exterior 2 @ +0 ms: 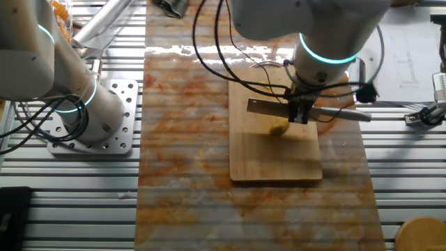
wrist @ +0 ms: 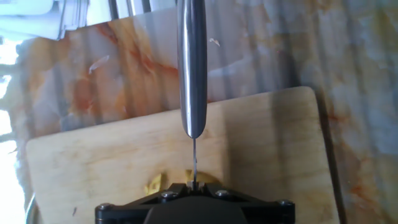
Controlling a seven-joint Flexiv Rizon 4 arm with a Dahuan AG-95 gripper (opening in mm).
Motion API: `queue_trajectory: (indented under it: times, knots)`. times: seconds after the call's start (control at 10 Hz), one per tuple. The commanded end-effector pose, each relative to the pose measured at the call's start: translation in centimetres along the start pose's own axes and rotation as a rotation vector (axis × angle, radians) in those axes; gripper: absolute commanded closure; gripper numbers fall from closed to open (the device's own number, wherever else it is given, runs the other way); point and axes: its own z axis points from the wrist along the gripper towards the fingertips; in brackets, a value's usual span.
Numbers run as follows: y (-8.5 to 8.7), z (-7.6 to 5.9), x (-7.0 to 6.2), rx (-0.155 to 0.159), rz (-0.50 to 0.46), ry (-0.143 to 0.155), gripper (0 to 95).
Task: Chop the potatoes
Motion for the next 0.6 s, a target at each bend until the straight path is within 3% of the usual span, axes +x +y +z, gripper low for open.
queue_trajectory:
  times: [0.1,0.6]
  knots:
    - [-0.01,0.03,0.28,0.002,-0.003,-0.006,95.0]
    - [0.27,0.94,0.19,0.002,-0.008,-0.006,95.0]
